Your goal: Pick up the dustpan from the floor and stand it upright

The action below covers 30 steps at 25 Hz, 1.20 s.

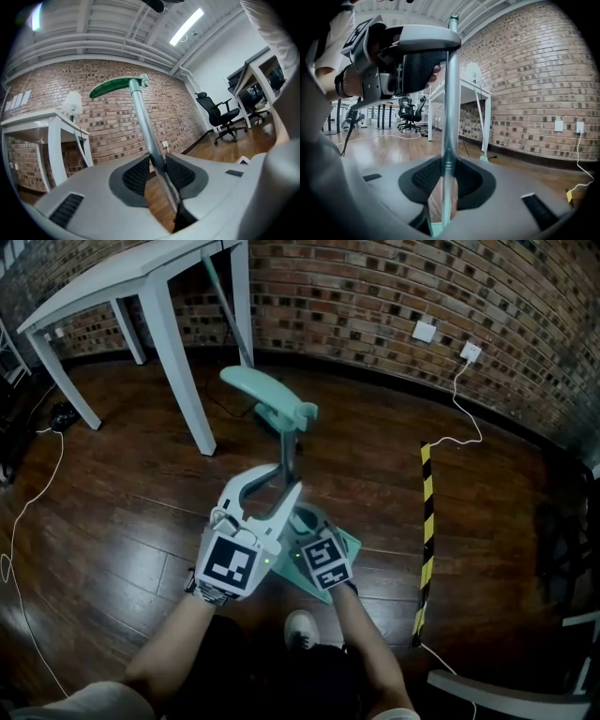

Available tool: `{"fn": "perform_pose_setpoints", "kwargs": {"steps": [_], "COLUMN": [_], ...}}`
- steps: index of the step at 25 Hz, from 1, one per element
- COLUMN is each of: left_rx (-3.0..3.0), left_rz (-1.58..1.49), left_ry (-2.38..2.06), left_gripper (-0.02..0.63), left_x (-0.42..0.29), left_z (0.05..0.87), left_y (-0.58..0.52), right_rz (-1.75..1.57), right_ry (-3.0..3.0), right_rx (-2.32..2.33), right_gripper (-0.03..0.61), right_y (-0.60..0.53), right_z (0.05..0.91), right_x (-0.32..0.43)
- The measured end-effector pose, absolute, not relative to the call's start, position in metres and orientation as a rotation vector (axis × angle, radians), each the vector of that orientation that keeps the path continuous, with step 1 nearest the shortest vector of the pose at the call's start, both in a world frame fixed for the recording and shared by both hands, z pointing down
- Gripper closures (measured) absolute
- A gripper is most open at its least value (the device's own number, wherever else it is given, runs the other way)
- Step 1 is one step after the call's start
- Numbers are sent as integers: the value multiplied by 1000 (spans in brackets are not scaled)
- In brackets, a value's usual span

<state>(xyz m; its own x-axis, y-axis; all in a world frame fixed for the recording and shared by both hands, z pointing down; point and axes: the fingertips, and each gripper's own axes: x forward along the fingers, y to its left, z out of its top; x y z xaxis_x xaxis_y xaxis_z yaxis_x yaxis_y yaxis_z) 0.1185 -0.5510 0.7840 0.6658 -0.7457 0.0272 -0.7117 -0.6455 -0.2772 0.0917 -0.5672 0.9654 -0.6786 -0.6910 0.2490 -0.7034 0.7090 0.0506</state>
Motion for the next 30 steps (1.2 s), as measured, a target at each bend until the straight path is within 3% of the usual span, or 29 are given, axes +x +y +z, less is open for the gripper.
{"fn": "perform_pose_setpoints", "kwargs": {"steps": [13,14,17,23,30], "left_rx": [-2684,-2693,-2723,-2774,-2725], "left_rz": [-202,-209,-226,-240,-246], "left_ry": [1246,1261,1304,1309,1305], "left_gripper": [460,482,618,616,614], "left_x": [89,83,62,34,-28], "left_z": [784,782,764,646,431], "left_y": [-541,-538,-526,-509,-461], "right_rz": [155,176,211,223,142], "right_ry": [-2522,-2509,-2479,-2443,-2487], "right_rx": [1162,1192,1309,1557,1800], "right_gripper": [476,481,586,586,584], "right_y": [-538,-531,-512,-477,-399], "right_z": [981,977,941,765,467], "right_x": [123,133,161,191,183]}}
